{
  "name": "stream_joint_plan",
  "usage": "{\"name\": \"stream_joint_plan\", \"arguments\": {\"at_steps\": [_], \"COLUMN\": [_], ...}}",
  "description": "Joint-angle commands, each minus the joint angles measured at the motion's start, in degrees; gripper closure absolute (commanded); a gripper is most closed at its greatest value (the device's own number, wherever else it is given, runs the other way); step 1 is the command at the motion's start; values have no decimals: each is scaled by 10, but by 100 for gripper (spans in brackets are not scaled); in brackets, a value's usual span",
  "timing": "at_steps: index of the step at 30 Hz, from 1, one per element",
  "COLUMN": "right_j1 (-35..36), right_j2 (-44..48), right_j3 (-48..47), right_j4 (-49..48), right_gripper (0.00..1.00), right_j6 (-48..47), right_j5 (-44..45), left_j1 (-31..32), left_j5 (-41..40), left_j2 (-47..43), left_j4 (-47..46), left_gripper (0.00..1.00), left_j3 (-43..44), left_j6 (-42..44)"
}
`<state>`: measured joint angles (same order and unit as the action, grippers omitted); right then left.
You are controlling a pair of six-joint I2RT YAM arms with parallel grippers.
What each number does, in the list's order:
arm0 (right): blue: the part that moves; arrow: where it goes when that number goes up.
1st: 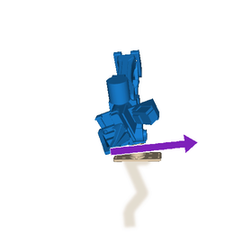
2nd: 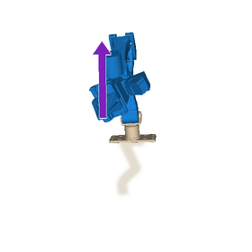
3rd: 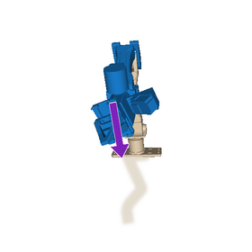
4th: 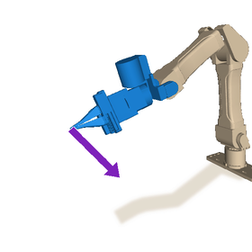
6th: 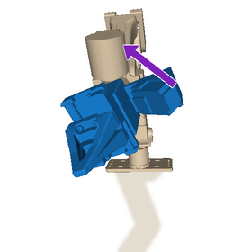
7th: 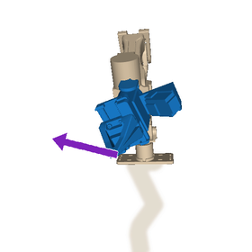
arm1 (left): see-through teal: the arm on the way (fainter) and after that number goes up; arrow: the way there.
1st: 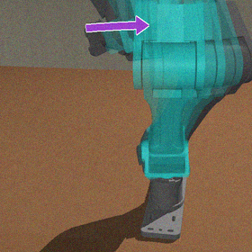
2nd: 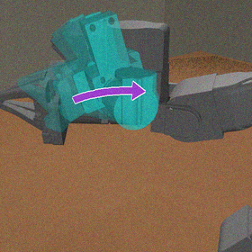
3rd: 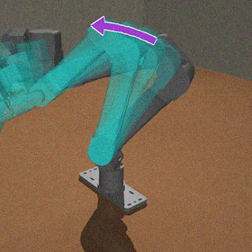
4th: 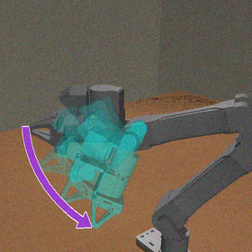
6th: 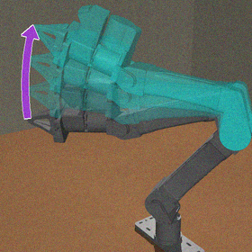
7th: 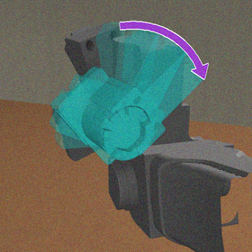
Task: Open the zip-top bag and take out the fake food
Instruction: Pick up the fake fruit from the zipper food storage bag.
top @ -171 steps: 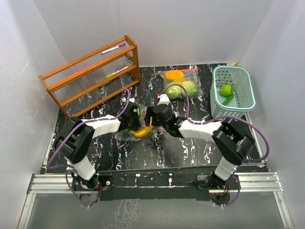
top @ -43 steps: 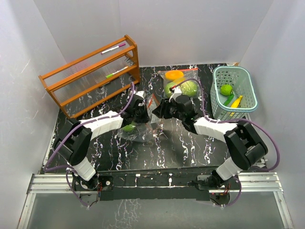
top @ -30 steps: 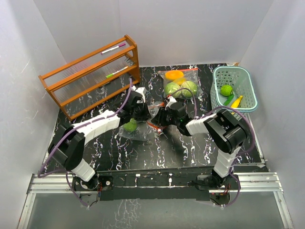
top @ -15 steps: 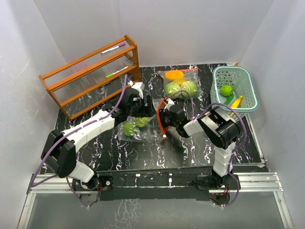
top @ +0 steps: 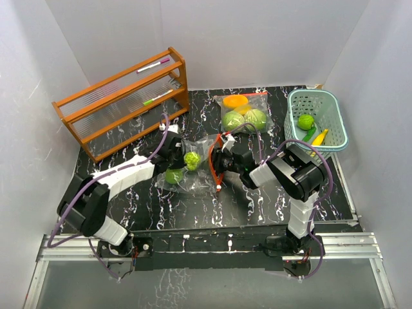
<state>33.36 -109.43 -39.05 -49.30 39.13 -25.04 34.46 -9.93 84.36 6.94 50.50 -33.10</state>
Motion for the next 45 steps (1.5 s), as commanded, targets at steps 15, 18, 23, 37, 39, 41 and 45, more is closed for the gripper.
{"name": "stream_joint_plan", "arguments": {"at_steps": [15,18,23,37,39,41,45], "right_j1": [20,27,43,53,52,52,51], "right_j2": [54,35,35,-67,-66,-61,-44], "right_j3": [-47,-82,-104,-197,-195,-188,-160], "right_j4": [71,115,123,125,124,125,128], "right_gripper": [25,22,17,18,29,38,46], "right_j6": [-113,-138,-170,-238,-233,-225,-208], "right_j5": [99,137,171,175,180,184,195], "left_j1": [-3,-4,-3,-3,-4,-7,-27], "left_j5": [58,58,72,133,124,117,97], "left_j2": [108,108,117,106,92,71,33], "left_j4": [-73,-72,-70,-81,-74,-68,-39], "left_gripper": [100,100,100,100,100,100,100], "left_j3": [-10,-9,-2,-2,-4,-8,-2], "left_j6": [-17,-9,7,43,47,50,45]}}
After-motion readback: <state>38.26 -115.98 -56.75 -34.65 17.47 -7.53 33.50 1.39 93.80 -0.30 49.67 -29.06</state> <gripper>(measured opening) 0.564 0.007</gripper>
